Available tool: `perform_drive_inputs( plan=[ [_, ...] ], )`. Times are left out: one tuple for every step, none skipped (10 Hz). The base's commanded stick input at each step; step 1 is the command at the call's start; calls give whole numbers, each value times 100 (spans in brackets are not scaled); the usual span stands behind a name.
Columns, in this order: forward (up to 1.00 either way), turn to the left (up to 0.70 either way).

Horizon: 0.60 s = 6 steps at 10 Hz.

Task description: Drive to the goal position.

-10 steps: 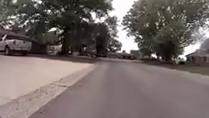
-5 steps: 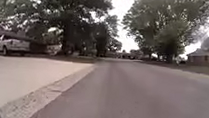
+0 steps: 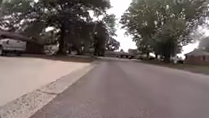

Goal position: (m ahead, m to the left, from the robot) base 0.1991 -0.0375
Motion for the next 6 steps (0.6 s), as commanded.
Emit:
perform_drive_inputs(
  plan=[
    [70, 0],
    [70, 0],
    [70, 0],
    [70, 0],
    [70, 0],
    [70, 0]
  ],
)
